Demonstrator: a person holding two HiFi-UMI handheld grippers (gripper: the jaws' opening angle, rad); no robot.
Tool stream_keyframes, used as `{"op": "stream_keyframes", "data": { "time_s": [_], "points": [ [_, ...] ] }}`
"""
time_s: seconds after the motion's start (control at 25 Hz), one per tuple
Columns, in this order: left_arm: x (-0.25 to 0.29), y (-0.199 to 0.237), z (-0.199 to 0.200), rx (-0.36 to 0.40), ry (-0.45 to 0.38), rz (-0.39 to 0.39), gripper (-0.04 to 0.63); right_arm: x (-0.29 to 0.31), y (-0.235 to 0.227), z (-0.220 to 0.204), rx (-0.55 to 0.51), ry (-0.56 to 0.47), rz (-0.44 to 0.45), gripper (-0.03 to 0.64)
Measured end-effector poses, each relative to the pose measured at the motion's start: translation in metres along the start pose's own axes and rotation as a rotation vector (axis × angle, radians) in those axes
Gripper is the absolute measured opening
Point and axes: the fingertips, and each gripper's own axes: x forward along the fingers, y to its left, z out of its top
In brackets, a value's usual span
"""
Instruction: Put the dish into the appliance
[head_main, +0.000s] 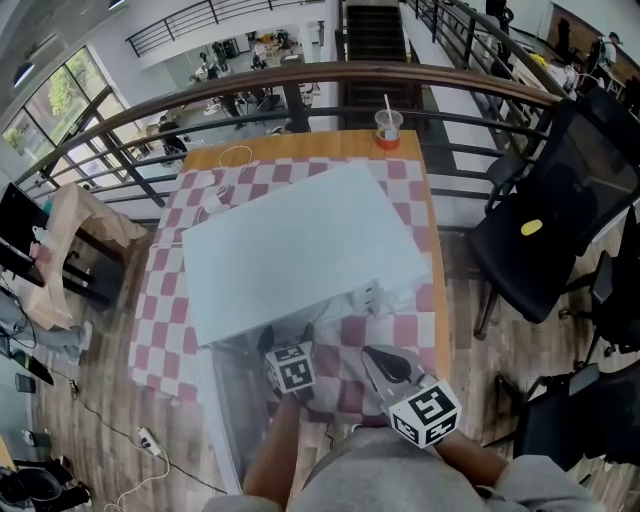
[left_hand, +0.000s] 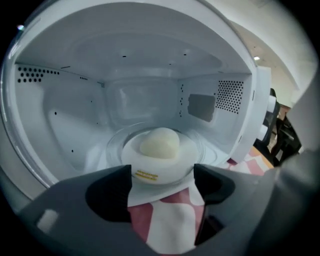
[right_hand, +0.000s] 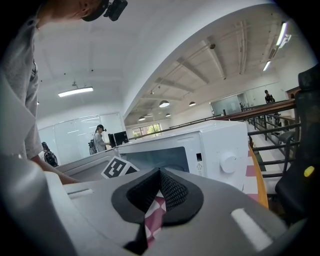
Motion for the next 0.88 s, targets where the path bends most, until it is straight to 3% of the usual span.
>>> {"op": "stream_keyframes", "data": {
  "time_s": [0.16,0.24,0.32,0.36,0.4,0.52,0.68,0.88],
  "points": [
    [0.011,0.001,0.01,-0.008,-0.001,-0.007,0.362,0.002,-0.003,-0.002,0.004,0.001,-0.001,0.0],
    [0.017,0.002,0.017,-0.013,-0.01,-0.009,0.305,0.003,-0.006,-0.002,0.004,0.0,-0.002,0.0],
    [0.021,0.006,0.022,-0.001,-0.013,0.014,0.208,0.002,-0.007,-0.001,0.003,-0.001,-0.003,0.0],
    [0.02,0.008,0.025,0.012,-0.013,0.034,0.083,0.001,-0.007,-0.001,0.002,-0.001,-0.005,0.0],
    [0.018,0.008,0.028,0.025,-0.018,0.047,0.011,0.0,-0.007,0.0,0.001,-0.002,-0.006,0.0],
    [0.006,-0.002,0.038,0.032,-0.079,-0.004,0.011,-0.004,-0.005,0.002,-0.005,-0.008,-0.002,0.0],
    [-0.03,-0.026,0.045,-0.075,-0.192,-0.171,0.011,-0.013,0.004,0.006,-0.023,-0.028,0.009,0.0],
    [-0.096,-0.058,0.027,-0.084,-0.247,-0.224,0.009,-0.038,0.027,0.001,-0.035,-0.041,0.025,0.0]
  ]
}}
